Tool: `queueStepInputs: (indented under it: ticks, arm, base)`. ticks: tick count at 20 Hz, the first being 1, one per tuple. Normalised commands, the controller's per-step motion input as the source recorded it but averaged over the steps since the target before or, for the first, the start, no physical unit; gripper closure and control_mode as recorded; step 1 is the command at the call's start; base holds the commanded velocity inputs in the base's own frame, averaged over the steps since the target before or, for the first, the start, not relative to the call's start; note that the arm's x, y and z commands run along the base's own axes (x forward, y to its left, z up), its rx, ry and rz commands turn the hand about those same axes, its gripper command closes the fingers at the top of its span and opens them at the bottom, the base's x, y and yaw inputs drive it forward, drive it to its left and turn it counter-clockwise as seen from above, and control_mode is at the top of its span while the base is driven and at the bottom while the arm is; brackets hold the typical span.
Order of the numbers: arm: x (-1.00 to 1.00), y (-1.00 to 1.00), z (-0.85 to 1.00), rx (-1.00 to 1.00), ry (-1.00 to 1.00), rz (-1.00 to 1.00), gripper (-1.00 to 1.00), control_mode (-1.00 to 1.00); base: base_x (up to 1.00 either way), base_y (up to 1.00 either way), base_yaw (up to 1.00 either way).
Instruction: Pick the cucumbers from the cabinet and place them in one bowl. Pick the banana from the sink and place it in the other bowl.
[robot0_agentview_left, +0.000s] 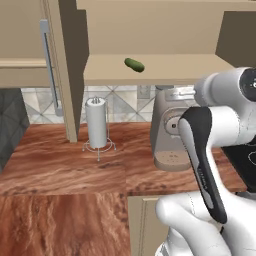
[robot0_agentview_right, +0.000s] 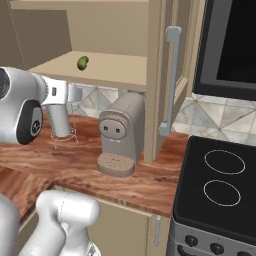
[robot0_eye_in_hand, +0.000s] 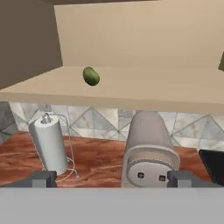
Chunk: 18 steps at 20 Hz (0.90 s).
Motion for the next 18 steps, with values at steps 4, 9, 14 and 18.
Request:
queueStepInputs:
  ticks: [4, 9, 14, 18]
  arm:
    - [-0.01, 0.07, 0.66, -0.02, -0.10, 0.05, -1.00, -1.00]
    - [0.26, 0.01, 0.29, -0.11, 0.01, 0.18, -1.00, -1.00]
    - [0.45, 0.12, 0.02, -0.15, 0.00, 0.06, -1.00, -1.00]
    - [0.59, 0.43, -0.15, -0.10, 0.00, -0.18, -1.00, -1.00]
  base:
    - [0.00, 0.00, 0.00]
    - [0.00, 0.00, 0.00]
    - [0.00, 0.00, 0.00]
    - [0.00, 0.00, 0.00]
